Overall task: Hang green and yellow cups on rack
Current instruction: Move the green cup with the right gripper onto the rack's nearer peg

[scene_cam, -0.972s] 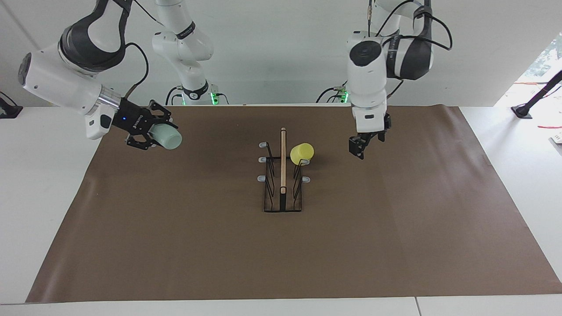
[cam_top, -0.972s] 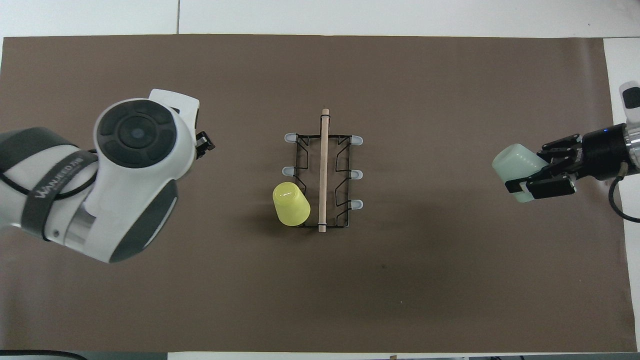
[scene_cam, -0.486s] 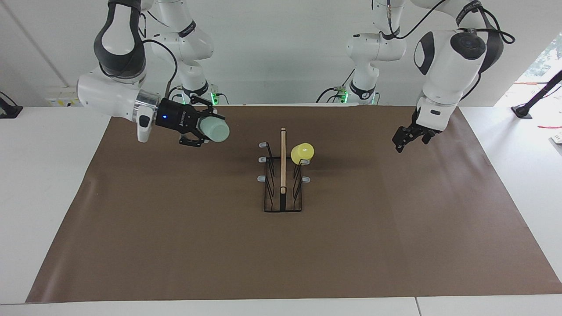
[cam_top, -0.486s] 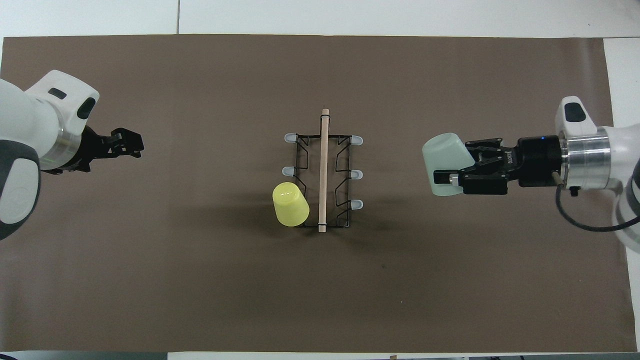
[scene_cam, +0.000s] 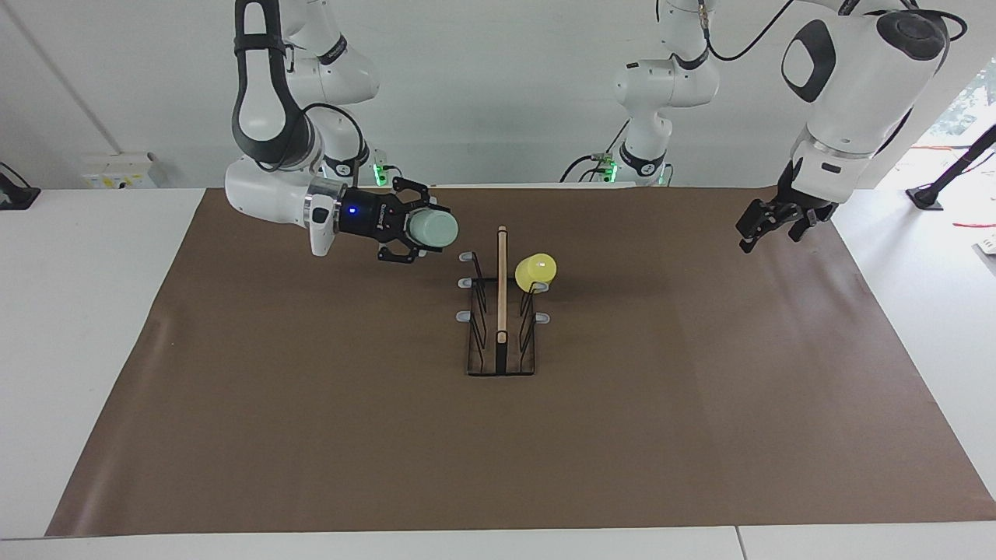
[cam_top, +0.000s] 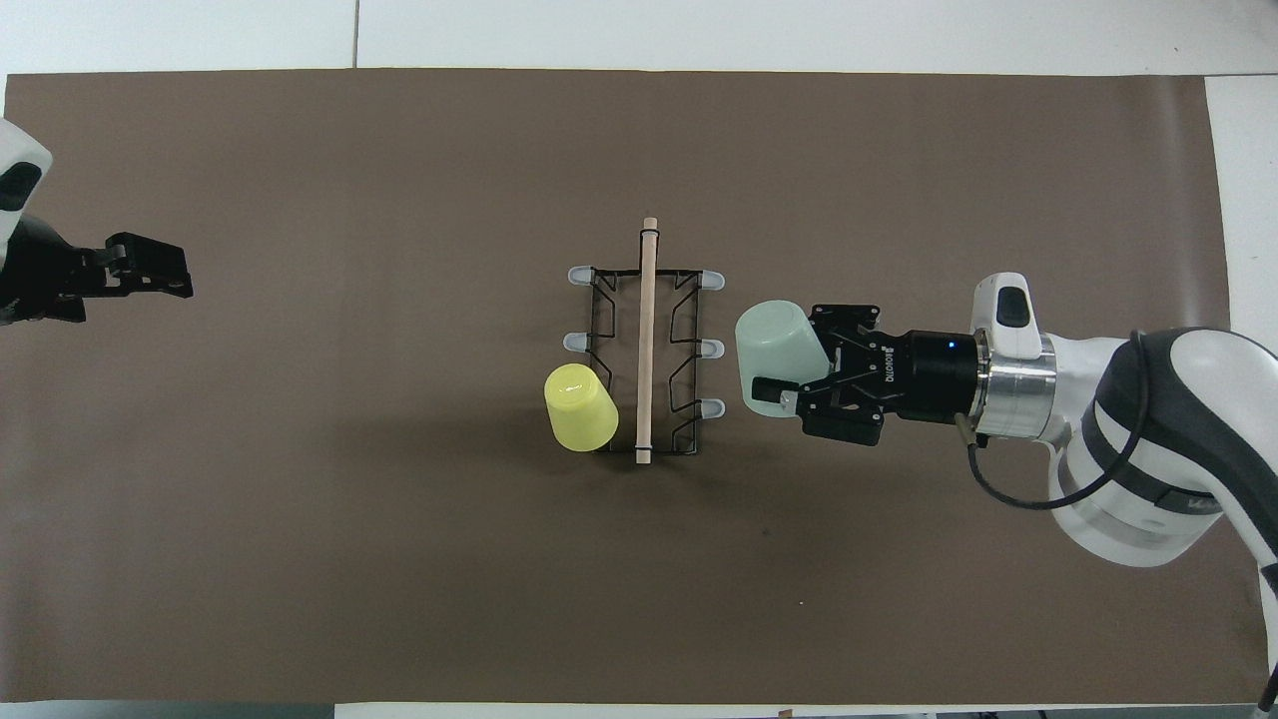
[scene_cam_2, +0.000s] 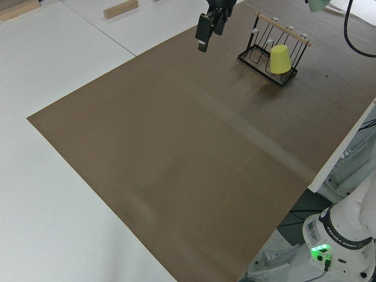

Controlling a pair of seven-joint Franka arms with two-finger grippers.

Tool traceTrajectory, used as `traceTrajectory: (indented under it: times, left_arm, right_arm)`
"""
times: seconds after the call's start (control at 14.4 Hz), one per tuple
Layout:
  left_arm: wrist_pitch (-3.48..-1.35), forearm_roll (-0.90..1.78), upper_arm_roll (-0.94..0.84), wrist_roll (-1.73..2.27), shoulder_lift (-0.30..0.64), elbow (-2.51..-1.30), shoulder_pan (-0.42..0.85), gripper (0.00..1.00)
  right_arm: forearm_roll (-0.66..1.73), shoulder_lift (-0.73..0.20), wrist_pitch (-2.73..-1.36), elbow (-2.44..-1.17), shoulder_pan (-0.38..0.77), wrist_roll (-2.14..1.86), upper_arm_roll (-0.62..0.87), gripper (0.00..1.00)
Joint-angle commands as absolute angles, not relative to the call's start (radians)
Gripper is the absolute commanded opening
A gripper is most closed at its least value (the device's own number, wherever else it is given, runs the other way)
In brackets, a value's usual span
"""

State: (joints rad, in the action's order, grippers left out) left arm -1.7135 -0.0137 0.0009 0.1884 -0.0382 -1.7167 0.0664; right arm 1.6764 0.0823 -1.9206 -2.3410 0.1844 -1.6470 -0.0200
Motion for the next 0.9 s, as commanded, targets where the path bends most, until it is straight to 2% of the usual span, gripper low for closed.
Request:
traceTrajectory:
  times: [0.0,0.35,0.83]
  left_arm:
    - [-1.606,0.005,-0.003,0.112,-0.009,-1.634,0.04,1.0]
    - [-1.583,0.017,-0.003,0.064,-0.028,-1.663,0.026,1.0]
    - [-1.588,0.023,0.002,-0.024,-0.032,-1.675,0.011,1.0]
  right_arm:
    - [1.822,0.039,-1.937,-2.393,0.231,-1.864,-0.023,0.0]
    - [2.038,-0.092,-1.925,-2.39,0.305,-2.121,-0.023,0.0]
    - [2.059,-0.097,-1.937,-2.434,0.33,-2.173,-0.025,0.0]
